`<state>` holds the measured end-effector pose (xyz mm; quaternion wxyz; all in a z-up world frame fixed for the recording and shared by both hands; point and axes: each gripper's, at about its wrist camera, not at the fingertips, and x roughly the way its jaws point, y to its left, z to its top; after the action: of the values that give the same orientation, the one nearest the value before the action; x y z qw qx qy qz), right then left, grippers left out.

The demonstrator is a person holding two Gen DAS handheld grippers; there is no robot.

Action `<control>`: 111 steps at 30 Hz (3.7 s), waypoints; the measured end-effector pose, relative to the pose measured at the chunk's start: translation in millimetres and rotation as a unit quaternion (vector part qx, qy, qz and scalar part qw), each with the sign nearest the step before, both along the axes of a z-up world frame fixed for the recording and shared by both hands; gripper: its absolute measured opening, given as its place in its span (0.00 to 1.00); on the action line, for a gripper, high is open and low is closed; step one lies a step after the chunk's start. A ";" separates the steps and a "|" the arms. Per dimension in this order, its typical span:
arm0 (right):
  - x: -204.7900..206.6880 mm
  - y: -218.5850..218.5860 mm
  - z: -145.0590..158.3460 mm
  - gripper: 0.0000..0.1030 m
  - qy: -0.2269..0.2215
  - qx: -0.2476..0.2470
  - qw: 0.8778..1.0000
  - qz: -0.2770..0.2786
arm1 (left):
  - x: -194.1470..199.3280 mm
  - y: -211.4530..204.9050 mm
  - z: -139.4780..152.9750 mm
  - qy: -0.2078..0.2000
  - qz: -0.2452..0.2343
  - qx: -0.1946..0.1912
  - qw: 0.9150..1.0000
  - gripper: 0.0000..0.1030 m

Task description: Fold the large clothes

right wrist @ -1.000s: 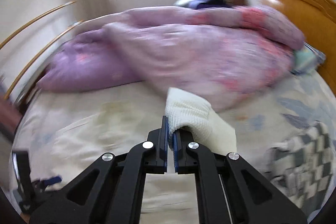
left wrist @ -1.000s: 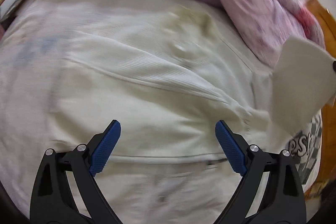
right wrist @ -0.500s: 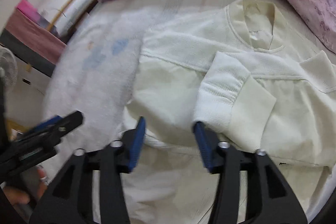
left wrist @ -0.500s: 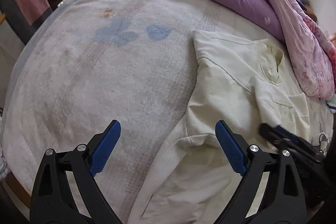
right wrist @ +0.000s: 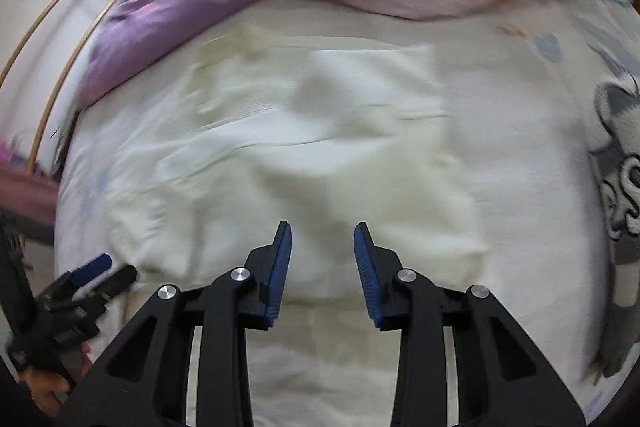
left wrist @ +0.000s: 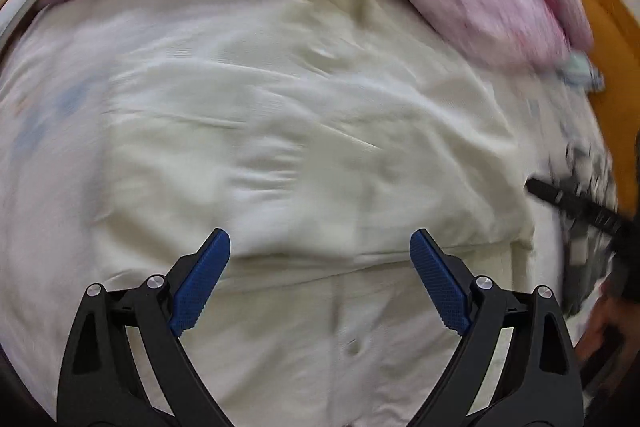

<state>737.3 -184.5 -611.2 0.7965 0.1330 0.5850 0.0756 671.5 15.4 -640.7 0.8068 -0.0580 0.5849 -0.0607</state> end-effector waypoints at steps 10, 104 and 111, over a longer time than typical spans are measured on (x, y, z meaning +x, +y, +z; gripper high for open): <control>13.2 -39.9 -32.4 0.32 0.036 0.011 0.999 -0.010 | 23.8 52.7 -38.7 0.037 0.092 0.171 0.980 0.89; -263.9 -129.0 -41.0 0.08 0.094 0.106 0.962 -0.232 | -277.1 205.5 -32.1 0.106 0.309 -0.093 0.941 0.04; -280.0 -119.1 -36.8 0.09 0.088 0.040 0.974 -0.204 | -313.1 203.5 -26.9 0.114 0.278 -0.106 0.948 0.04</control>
<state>457.3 -303.6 -648.0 0.7346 0.2876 0.6096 -0.0771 358.4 218.9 -667.6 0.7090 -0.3094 0.6239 0.1112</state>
